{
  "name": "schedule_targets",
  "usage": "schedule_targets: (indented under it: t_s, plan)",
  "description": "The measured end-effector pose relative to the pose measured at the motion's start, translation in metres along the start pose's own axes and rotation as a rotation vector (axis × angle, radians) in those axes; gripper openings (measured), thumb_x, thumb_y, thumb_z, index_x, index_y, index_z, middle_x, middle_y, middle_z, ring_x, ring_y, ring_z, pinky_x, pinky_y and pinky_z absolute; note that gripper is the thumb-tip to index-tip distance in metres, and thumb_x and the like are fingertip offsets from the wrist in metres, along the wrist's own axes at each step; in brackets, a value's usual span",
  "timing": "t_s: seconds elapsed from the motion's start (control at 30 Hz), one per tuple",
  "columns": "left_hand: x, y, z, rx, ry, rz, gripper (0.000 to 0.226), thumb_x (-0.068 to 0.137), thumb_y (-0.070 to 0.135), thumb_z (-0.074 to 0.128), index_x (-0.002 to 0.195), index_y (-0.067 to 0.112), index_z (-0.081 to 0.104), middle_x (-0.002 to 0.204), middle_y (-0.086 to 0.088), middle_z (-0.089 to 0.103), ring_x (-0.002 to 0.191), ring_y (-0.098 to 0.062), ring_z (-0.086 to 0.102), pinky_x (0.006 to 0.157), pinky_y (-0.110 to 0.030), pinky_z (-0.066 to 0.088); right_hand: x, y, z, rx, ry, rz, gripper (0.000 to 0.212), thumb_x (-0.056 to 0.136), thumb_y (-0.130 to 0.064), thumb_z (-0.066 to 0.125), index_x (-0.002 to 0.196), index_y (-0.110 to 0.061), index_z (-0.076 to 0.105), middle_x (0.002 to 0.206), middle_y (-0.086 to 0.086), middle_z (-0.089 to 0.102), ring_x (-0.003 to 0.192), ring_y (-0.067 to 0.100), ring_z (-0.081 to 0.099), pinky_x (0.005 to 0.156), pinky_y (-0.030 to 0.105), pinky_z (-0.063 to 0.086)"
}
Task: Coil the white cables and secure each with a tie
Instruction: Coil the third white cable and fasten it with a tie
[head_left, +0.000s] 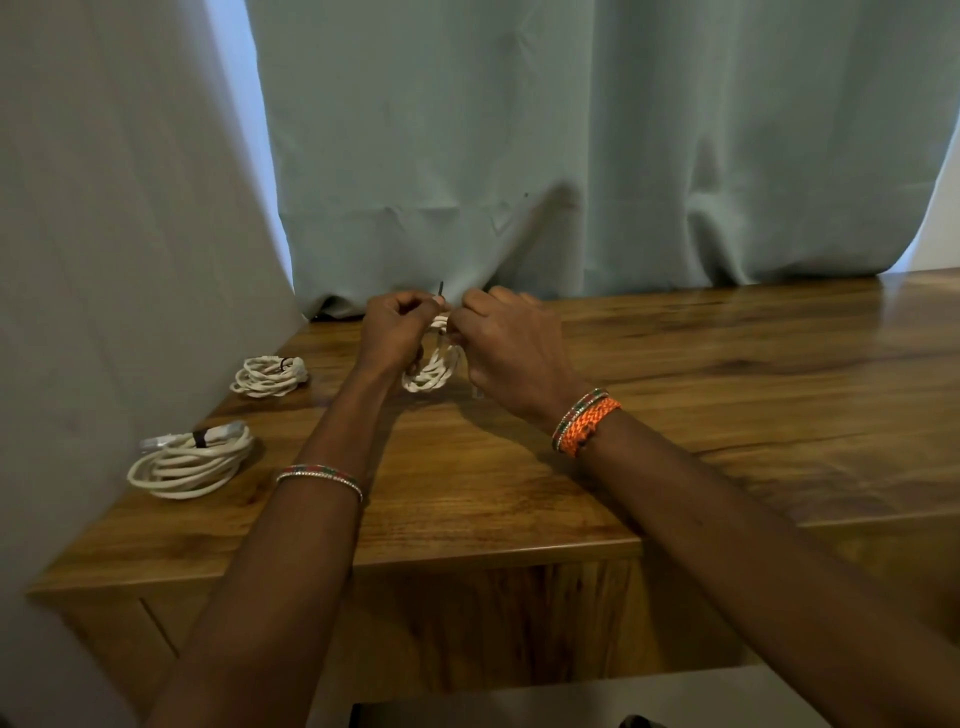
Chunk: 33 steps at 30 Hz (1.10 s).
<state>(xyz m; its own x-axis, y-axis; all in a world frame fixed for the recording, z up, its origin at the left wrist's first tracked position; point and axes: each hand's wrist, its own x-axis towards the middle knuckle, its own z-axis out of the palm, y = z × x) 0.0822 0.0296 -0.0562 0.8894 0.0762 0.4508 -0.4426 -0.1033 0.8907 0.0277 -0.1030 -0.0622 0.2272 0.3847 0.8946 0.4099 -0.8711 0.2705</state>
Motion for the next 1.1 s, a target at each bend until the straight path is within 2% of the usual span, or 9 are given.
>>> schedule_targets:
  t_s: [0.13, 0.33, 0.5, 0.57, 0.7, 0.8, 0.9, 0.97, 1.1]
  plan:
    - [0.0, -0.002, -0.002, 0.024, -0.001, -0.005, 0.014, 0.09, 0.014, 0.058, 0.077, 0.015, 0.064, 0.049, 0.001, 0.05, 0.025, -0.008, 0.031, 0.033, -0.011, 0.025, -0.001, 0.0, -0.001, 0.012, 0.003, -0.013, 0.019, 0.068, -0.011, 0.079, 0.085, -0.011, 0.069, 0.07, 0.0, 0.062, 0.058, 0.017, 0.055, 0.053, 0.023, 0.028]
    - [0.0, -0.001, -0.001, 0.126, 0.02, 0.051, 0.012, 0.088, 0.011, 0.06, 0.084, 0.003, 0.068, 0.037, 0.011, 0.053, 0.026, 0.0, 0.038, 0.033, -0.01, 0.027, -0.004, 0.003, -0.005, 0.048, -0.009, 0.021, 0.015, 0.068, -0.01, 0.075, 0.081, -0.011, 0.068, 0.071, 0.001, 0.06, 0.06, 0.019, 0.054, 0.054, 0.024, 0.027]
    - [-0.01, 0.007, 0.007, 0.102, -0.048, 0.075, 0.011, 0.087, 0.012, 0.063, 0.081, 0.006, 0.07, 0.037, 0.009, 0.051, 0.027, -0.001, 0.033, 0.034, -0.011, 0.025, 0.006, 0.021, -0.008, 0.244, -0.059, 0.331, 0.006, 0.079, -0.023, 0.069, 0.081, -0.017, 0.069, 0.081, 0.0, 0.062, 0.075, 0.015, 0.057, 0.056, 0.025, 0.035]
    - [-0.014, 0.016, 0.012, 0.054, -0.065, 0.12, 0.016, 0.088, 0.013, 0.063, 0.085, -0.001, 0.07, 0.039, 0.009, 0.051, 0.027, -0.001, 0.033, 0.035, -0.012, 0.024, 0.014, 0.034, -0.011, 0.46, -0.117, 0.515, 0.007, 0.082, -0.024, 0.068, 0.083, -0.018, 0.071, 0.083, -0.002, 0.061, 0.077, 0.01, 0.053, 0.062, 0.025, 0.038]
    - [-0.022, 0.03, 0.02, -0.023, -0.068, 0.246, 0.018, 0.089, 0.012, 0.062, 0.084, -0.005, 0.067, 0.038, 0.011, 0.05, 0.028, -0.002, 0.034, 0.035, -0.011, 0.026, 0.026, 0.058, -0.015, 1.192, -0.37, 0.743, 0.012, 0.091, -0.008, 0.057, 0.082, -0.012, 0.065, 0.078, -0.001, 0.062, 0.076, 0.01, 0.056, 0.067, 0.016, 0.046]
    - [-0.023, 0.034, 0.023, -0.072, -0.05, 0.282, 0.016, 0.088, 0.011, 0.062, 0.082, -0.002, 0.066, 0.037, 0.012, 0.049, 0.028, -0.001, 0.033, 0.036, -0.011, 0.026, 0.027, 0.065, -0.008, 1.516, -0.434, 0.841, 0.014, 0.093, -0.007, 0.051, 0.084, -0.009, 0.062, 0.079, 0.002, 0.065, 0.078, 0.014, 0.061, 0.074, 0.025, 0.05]
    - [-0.025, 0.038, 0.025, -0.115, -0.018, 0.318, 0.012, 0.087, 0.008, 0.063, 0.084, -0.002, 0.068, 0.042, 0.01, 0.056, 0.029, -0.003, 0.04, 0.035, -0.012, 0.031, 0.023, 0.059, -0.001, 1.709, -0.372, 0.918, 0.013, 0.094, -0.007, 0.05, 0.089, -0.005, 0.061, 0.069, -0.001, 0.066, 0.063, 0.008, 0.062, 0.062, 0.022, 0.053]
    - [-0.025, 0.039, 0.025, -0.123, 0.006, 0.338, 0.01, 0.086, 0.008, 0.064, 0.086, 0.0, 0.07, 0.047, 0.008, 0.061, 0.033, -0.005, 0.048, 0.037, -0.015, 0.038, 0.02, 0.055, 0.003, 1.795, -0.353, 0.938, 0.012, 0.094, -0.009, 0.049, 0.091, -0.004, 0.06, 0.07, 0.0, 0.067, 0.064, 0.01, 0.064, 0.062, 0.024, 0.056]
    - [-0.023, 0.037, 0.025, 0.008, 0.071, 0.441, 0.007, 0.085, 0.011, 0.066, 0.087, 0.011, 0.073, 0.062, 0.017, 0.068, 0.063, -0.003, 0.065, 0.06, -0.021, 0.053, 0.019, 0.049, 0.008, 1.774, -0.308, 1.002, 0.009, 0.093, -0.008, 0.052, 0.09, -0.004, 0.06, 0.074, 0.005, 0.065, 0.067, 0.016, 0.063, 0.064, 0.028, 0.055]
